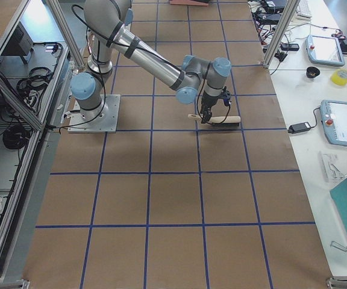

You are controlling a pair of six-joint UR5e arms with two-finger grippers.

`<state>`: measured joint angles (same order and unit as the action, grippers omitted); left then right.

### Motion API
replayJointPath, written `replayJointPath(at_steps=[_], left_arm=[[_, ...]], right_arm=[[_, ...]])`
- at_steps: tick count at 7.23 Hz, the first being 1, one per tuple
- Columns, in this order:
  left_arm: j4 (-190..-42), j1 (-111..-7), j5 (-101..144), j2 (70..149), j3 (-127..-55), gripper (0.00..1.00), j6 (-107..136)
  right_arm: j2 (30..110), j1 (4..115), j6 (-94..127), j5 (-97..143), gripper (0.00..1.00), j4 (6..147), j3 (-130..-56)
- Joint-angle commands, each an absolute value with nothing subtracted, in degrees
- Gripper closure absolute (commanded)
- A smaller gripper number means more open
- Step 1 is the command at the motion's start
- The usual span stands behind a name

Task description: Sweep and dump trash into bin

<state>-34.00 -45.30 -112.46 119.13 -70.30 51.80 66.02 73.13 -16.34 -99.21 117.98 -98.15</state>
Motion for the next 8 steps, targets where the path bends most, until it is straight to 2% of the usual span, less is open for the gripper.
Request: replayJointPath(at_steps=[1, 2, 4, 6, 8], left_arm=[[-36.5, -45.4, -112.6, 116.4, -74.0, 1.00, 52.2], [-45.3, -45.4, -113.7, 115.3, -73.2, 1.00, 48.8], [-50.2, -45.6, -114.8, 114.3, -70.6, 1.00, 44.4], [-58.7, -46.4, -115.0, 115.6, -63.9, 1.00, 40.1], [-65.4, -49.4, -118.0, 116.4, -62.8, 1.00, 33.3]], right_arm=[[68.5, 73.1, -16.7, -98.8, 0.01, 119.4, -97.7], [71.0, 73.3, -16.4, -99.0, 0.00, 119.0, -97.6], [76.2, 73.6, -16.4, -98.9, 0.00, 114.6, -97.6], [81.1, 76.1, -15.9, -97.9, 0.00, 111.0, -97.6], [83.1, 77.7, -14.9, -96.1, 0.00, 103.2, -95.3]])
